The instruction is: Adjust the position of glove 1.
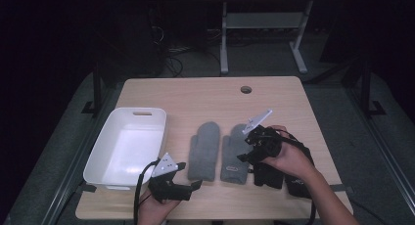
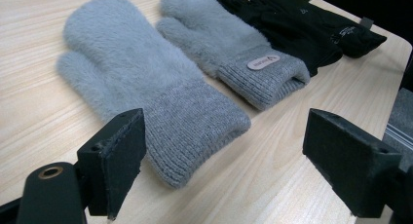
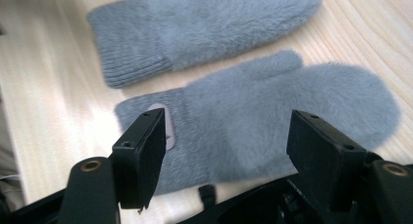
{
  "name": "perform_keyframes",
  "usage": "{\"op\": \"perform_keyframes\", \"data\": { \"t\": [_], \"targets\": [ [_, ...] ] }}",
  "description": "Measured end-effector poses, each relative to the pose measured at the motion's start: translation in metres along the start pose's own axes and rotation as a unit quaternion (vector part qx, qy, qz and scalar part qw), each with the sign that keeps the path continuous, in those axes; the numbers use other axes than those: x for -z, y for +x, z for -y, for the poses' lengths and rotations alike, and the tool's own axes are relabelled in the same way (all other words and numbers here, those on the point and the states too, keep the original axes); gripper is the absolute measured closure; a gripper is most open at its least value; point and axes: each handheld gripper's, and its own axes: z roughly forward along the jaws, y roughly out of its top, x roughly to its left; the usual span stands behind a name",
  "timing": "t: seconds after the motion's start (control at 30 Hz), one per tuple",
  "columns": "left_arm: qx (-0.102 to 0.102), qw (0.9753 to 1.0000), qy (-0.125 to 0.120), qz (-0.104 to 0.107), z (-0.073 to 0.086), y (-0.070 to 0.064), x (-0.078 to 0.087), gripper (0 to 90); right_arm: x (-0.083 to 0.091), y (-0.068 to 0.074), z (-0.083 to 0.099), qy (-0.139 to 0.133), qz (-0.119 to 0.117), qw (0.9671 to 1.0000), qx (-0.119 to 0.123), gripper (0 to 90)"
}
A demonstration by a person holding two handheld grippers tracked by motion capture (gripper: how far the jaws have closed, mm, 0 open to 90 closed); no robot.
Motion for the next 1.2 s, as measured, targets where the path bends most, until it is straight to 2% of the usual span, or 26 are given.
{"op": "perform_keyframes", "data": {
  "t": [0.13, 0.27, 0.33, 0.47, 0.5, 0.53, 0.9, 1.03, 1.07, 1.1, 1.13, 1.17, 1.2],
  "targets": [
    [0.000, 1.0000, -0.001, 0.002, 0.000, -0.001, -0.001, 15.7, -0.016, -0.011, -0.005, 0.017, -0.012, 0.9997, -0.016, 30.2],
    [0.003, 1.0000, -0.001, 0.004, 0.001, -0.001, -0.001, 15.7, -0.034, -0.019, -0.006, 0.034, -0.015, 0.9992, -0.017, 30.3],
    [0.003, 1.0000, -0.001, 0.005, 0.001, -0.001, -0.001, 15.7, -0.043, -0.020, -0.007, 0.046, -0.010, 0.9988, -0.011, 30.6],
    [0.000, 1.0000, 0.001, 0.005, 0.000, -0.002, -0.001, 15.7, -0.066, -0.024, -0.004, 0.089, -0.006, 0.9960, -0.001, 32.6],
    [0.000, 1.0000, 0.001, 0.005, 0.000, -0.002, -0.001, 15.7, -0.066, -0.024, -0.004, 0.089, -0.006, 0.9960, -0.001, 32.6],
    [-0.001, 1.0000, 0.000, 0.005, 0.000, -0.002, -0.001, 15.7, -0.072, -0.023, -0.001, 0.087, -0.001, 0.9962, 0.009, 32.2],
    [0.000, 1.0000, -0.004, 0.005, 0.000, -0.003, 0.000, 15.7, -0.076, -0.025, -0.003, 0.108, -0.010, 0.9941, -0.004, 28.1],
    [0.000, 1.0000, -0.005, 0.004, 0.000, -0.002, 0.000, 15.7, -0.077, -0.024, -0.004, 0.124, -0.010, 0.9921, -0.013, 33.5],
    [0.000, 1.0000, -0.004, 0.004, 0.000, -0.002, 0.000, 15.7, -0.076, -0.025, -0.004, 0.130, -0.012, 0.9914, -0.012, 38.6],
    [0.001, 1.0000, -0.005, 0.005, 0.000, -0.002, 0.000, 15.7, -0.076, -0.025, -0.004, 0.130, -0.012, 0.9914, -0.012, 38.6],
    [0.002, 1.0000, -0.005, 0.005, 0.000, -0.002, 0.001, 15.7, -0.075, -0.024, -0.003, 0.133, -0.013, 0.9909, -0.012, 44.7],
    [0.002, 1.0000, -0.005, 0.005, 0.000, -0.002, 0.001, 15.7, -0.075, -0.024, -0.003, 0.133, -0.013, 0.9909, -0.012, 44.7],
    [0.002, 1.0000, -0.005, 0.004, 0.000, -0.002, 0.001, 15.7, -0.075, -0.024, -0.003, 0.136, -0.013, 0.9906, -0.008, 49.1]
  ]
}}
